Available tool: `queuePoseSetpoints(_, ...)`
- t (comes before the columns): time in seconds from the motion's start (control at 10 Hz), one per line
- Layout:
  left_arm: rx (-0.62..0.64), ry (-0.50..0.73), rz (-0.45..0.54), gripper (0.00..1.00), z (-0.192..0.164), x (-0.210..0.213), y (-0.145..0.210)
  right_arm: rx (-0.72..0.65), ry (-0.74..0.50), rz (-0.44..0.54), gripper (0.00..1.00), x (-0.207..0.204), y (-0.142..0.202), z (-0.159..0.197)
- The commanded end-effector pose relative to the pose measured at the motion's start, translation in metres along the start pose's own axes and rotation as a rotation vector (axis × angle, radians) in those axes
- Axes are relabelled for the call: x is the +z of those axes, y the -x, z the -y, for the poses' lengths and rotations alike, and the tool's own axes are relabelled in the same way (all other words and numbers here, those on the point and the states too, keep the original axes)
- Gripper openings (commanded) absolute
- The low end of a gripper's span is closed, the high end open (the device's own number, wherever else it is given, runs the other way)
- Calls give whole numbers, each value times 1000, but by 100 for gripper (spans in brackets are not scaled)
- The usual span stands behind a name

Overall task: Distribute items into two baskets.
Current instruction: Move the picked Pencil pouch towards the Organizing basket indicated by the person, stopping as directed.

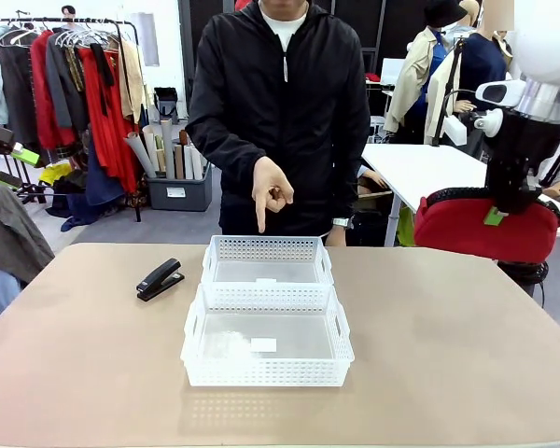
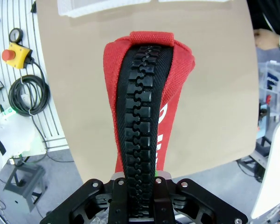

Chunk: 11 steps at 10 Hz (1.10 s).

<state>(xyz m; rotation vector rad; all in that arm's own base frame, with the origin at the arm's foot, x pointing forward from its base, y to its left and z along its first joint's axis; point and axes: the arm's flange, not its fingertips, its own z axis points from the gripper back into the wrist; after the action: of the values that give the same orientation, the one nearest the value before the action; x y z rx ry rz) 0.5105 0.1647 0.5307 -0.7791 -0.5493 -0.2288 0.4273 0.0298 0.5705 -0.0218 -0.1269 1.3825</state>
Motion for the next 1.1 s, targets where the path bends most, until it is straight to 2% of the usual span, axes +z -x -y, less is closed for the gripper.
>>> queuePoseSetpoints(0.0, 2, 6, 9, 100, 0, 1, 0, -3, 11, 10, 0, -1, 0, 0)
queuePoseSetpoints(0.7, 2, 6, 9, 100, 0, 1, 0, 0, 0, 0, 0, 0, 0, 0)
queuePoseSetpoints(1.0, 2, 6, 9, 100, 0, 1, 0, 11, 12, 31, 0, 1, -3, 4)
